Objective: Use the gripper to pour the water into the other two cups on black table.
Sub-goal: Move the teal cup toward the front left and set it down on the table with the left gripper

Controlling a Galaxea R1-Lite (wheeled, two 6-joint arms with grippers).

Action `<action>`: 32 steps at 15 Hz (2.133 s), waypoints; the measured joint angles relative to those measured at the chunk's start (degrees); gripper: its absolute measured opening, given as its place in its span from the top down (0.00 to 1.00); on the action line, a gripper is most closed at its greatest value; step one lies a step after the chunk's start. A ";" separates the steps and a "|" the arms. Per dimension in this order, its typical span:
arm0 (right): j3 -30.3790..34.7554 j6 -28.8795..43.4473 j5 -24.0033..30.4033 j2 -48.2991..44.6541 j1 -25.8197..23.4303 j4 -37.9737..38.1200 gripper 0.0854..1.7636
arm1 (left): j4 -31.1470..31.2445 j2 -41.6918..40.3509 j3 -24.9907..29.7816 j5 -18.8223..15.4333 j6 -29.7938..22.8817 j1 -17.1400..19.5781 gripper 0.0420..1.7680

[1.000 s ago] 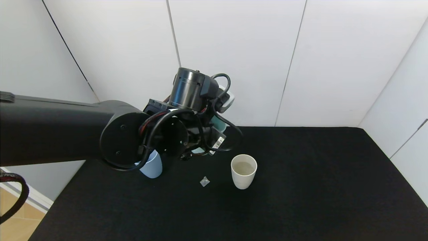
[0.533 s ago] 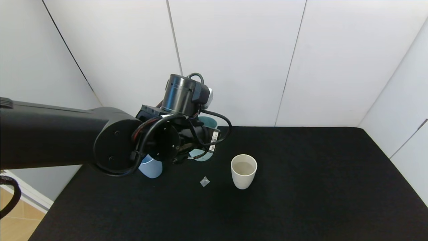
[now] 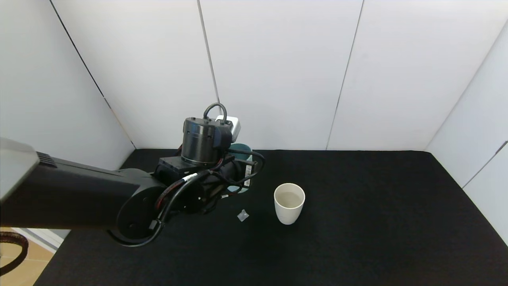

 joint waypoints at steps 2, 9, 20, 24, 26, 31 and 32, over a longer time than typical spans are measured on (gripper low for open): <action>0.00 0.00 0.01 0.00 -0.02 0.00 0.03 | -3.75 1.15 2.67 -0.55 -0.04 1.60 0.35; 0.00 -0.01 -0.02 0.00 0.00 0.02 0.03 | -13.34 7.28 7.22 -1.23 -0.24 2.56 0.35; 0.00 -0.01 0.00 0.00 0.00 0.00 0.03 | -13.42 12.79 7.97 -4.84 -2.90 2.32 0.35; 0.00 -0.01 0.00 0.00 0.00 0.00 0.03 | -13.47 13.91 7.94 -4.88 -2.89 1.84 0.35; 0.00 -0.01 0.00 0.00 -0.02 0.02 0.03 | -13.48 14.06 7.94 -4.88 -2.90 1.73 0.35; 0.00 0.00 0.00 0.00 -0.02 0.02 0.03 | -13.79 14.08 8.19 -4.84 -2.82 1.76 0.31; 0.00 -0.01 0.00 0.00 0.00 0.02 0.03 | -13.81 14.08 8.22 -4.82 -2.82 1.76 0.27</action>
